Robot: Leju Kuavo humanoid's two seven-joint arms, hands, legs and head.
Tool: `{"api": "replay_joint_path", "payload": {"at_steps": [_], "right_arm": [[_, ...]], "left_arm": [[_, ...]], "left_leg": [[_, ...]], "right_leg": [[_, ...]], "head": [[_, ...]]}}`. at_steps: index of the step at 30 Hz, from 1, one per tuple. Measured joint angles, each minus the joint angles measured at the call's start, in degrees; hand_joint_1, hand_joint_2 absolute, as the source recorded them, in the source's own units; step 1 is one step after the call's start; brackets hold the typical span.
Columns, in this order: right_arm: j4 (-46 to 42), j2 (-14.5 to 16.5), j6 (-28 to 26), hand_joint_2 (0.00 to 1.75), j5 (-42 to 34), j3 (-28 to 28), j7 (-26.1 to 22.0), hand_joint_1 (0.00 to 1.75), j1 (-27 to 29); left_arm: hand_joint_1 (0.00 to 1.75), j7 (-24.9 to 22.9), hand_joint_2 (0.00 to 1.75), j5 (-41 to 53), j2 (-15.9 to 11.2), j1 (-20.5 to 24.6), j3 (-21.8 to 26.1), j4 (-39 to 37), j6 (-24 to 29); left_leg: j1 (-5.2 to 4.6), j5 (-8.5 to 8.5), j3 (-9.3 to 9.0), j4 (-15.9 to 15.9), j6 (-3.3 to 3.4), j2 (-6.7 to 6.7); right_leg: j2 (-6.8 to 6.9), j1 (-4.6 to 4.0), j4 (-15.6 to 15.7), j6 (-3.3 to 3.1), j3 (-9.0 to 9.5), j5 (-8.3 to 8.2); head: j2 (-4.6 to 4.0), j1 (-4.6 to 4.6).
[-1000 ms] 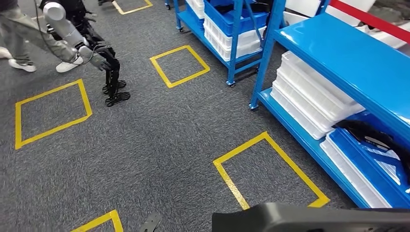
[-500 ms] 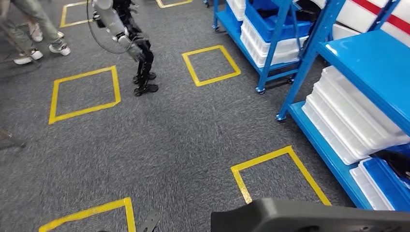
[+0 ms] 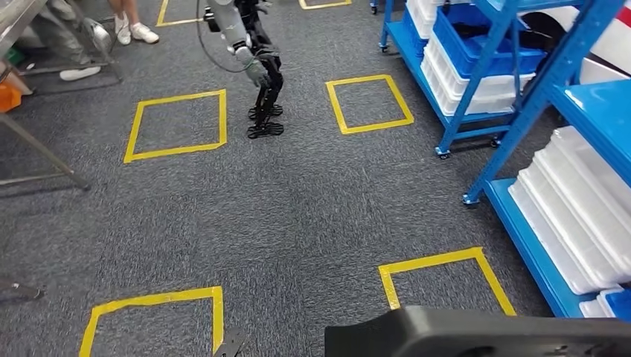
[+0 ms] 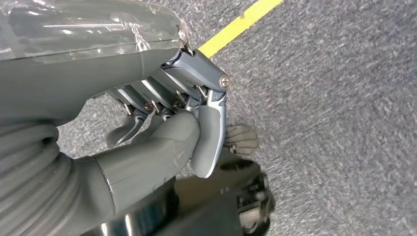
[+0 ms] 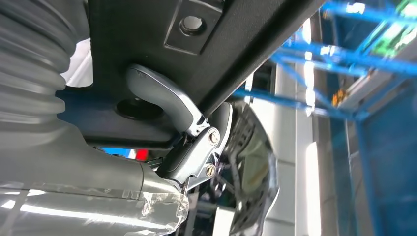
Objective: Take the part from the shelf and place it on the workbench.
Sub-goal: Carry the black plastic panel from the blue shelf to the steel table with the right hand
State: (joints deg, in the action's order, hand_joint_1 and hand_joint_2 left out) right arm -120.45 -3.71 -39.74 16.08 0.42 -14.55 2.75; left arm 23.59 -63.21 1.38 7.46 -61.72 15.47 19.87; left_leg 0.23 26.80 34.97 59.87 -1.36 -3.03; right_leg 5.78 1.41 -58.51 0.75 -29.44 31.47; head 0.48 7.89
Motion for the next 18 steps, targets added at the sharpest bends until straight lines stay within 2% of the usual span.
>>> {"api": "replay_joint_path", "payload": {"at_steps": [2,3,5,7,8,9,10,11,12,13,14,15,16,18], "right_arm": [[0.0,0.0,0.0,1.75,-0.1,0.0,0.0,1.75,0.0],[0.0,0.0,0.0,1.75,-0.1,0.0,0.0,1.75,-0.1],[-0.1,-0.1,0.0,1.75,-0.2,0.0,0.0,1.75,-0.1],[-0.1,-0.2,0.0,1.75,-0.4,0.0,0.0,1.75,0.1],[-0.1,-0.2,0.0,1.75,-0.5,0.0,0.0,1.75,0.2],[-0.1,-0.2,0.0,1.75,-0.5,0.0,0.0,1.75,0.3],[-0.1,-0.2,0.0,1.75,-0.5,0.0,0.0,1.75,0.4],[-0.1,-0.3,0.0,1.75,-0.5,0.0,0.0,1.75,0.4],[-0.1,-0.3,0.0,1.75,-0.5,0.0,0.0,1.75,0.4],[-0.1,-0.3,0.0,1.75,-0.5,0.0,0.0,1.75,0.4],[-0.1,-0.3,0.0,1.75,-0.5,0.0,0.0,1.75,0.4],[-0.1,-0.3,0.0,1.75,-0.5,0.0,0.0,1.75,0.4],[-0.1,-0.3,0.0,1.75,-0.5,0.0,0.1,1.75,0.5],[-0.1,-0.4,0.0,1.75,-0.6,0.0,0.1,1.75,0.5]], "left_arm": [[1.75,0.0,1.75,0.0,0.0,0.0,0.0,0.0,0.1],[1.75,0.0,1.75,0.0,0.0,-0.1,0.0,0.0,0.2],[1.75,0.1,1.75,0.0,0.0,-0.1,0.0,0.0,0.3],[1.75,0.1,1.75,0.0,0.0,0.0,0.0,0.0,0.3],[1.75,0.1,1.75,0.0,0.0,0.1,0.0,0.0,0.3],[1.75,0.1,1.75,0.0,0.0,0.1,0.0,0.0,0.3],[1.75,0.1,1.75,0.0,0.0,0.1,0.0,0.0,0.3],[1.75,0.1,1.75,0.0,0.0,0.1,0.0,0.0,0.3],[1.75,0.1,1.75,0.0,0.0,0.1,0.0,0.0,0.3],[1.75,0.1,1.75,0.0,0.0,0.1,0.0,0.0,0.3],[1.75,0.1,1.75,0.0,0.1,0.2,0.0,0.0,0.3],[1.75,0.1,1.75,0.0,0.1,0.2,0.0,0.0,0.3],[1.75,0.1,1.75,0.0,0.1,0.1,0.0,0.0,0.3],[1.75,0.1,1.75,0.0,0.1,0.0,0.0,0.0,0.3]], "left_leg": [[-0.32,0.17,0.07,-0.4,0.74,0.74],[-0.24,0.11,-0.07,-0.7,1.08,1.28],[0.07,-0.13,-0.53,-1.4,1.83,2.35],[0.16,-0.2,-0.78,-1.7,2.32,3.47],[0.09,-0.17,-0.79,-1.7,2.47,4.13],[0.0,-0.12,-0.83,-1.6,2.54,4.87],[-0.1,-0.06,-0.91,-1.6,2.58,5.65],[-0.17,0.01,-1.03,-1.5,2.59,6.48],[-0.2,0.1,-1.17,-1.4,2.55,7.32],[-0.25,0.22,-1.22,-1.3,2.42,8.08],[-0.24,0.31,-1.11,-1.1,2.26,8.87],[-0.15,0.34,-0.9,-0.9,2.01,9.52],[-0.02,0.32,-0.65,-0.8,1.7,10.12],[0.19,0.3,-0.39,-0.8,1.02,10.94]], "right_leg": [[0.87,-0.05,0.3,0.64,0.46,0.17],[0.7,0.06,0.4,0.95,0.72,0.43],[-1.57,0.24,-2.0,1.3,-0.06,2.3],[-4.44,0.2,-8.7,1.23,-3.48,5.63],[-5.03,0.1,-12.4,1.18,-5.61,6.88],[-5.31,-0.01,-14.9,1.11,-7.24,7.17],[-5.48,-0.08,-15.5,0.99,-8.03,6.33],[-5.72,-0.11,-13.7,0.78,-7.72,4.34],[-6.37,-0.12,-10.1,0.52,-6.54,1.7],[-7.72,-0.1,-6.4,0.23,-5.18,-0.32],[-8.95,-0.05,-3.2,0.03,-3.97,-1.63],[-9.92,-0.09,-1.3,-0.1,-3.27,-2.09],[-10.32,-0.18,-0.8,-0.22,-3.03,-1.84],[-9.19,-0.21,-0.3,-0.6,-2.74,-1.88]], "head": [[0.0,0.01],[0.0,-0.03],[0.0,-0.29],[0.0,-0.67],[0.0,-0.77],[0.0,-0.83],[0.0,-0.85],[0.0,-0.86],[0.0,-0.86],[0.0,-0.91],[0.0,-0.95],[0.0,-0.96],[0.0,-0.99],[0.0,-0.96]]}}
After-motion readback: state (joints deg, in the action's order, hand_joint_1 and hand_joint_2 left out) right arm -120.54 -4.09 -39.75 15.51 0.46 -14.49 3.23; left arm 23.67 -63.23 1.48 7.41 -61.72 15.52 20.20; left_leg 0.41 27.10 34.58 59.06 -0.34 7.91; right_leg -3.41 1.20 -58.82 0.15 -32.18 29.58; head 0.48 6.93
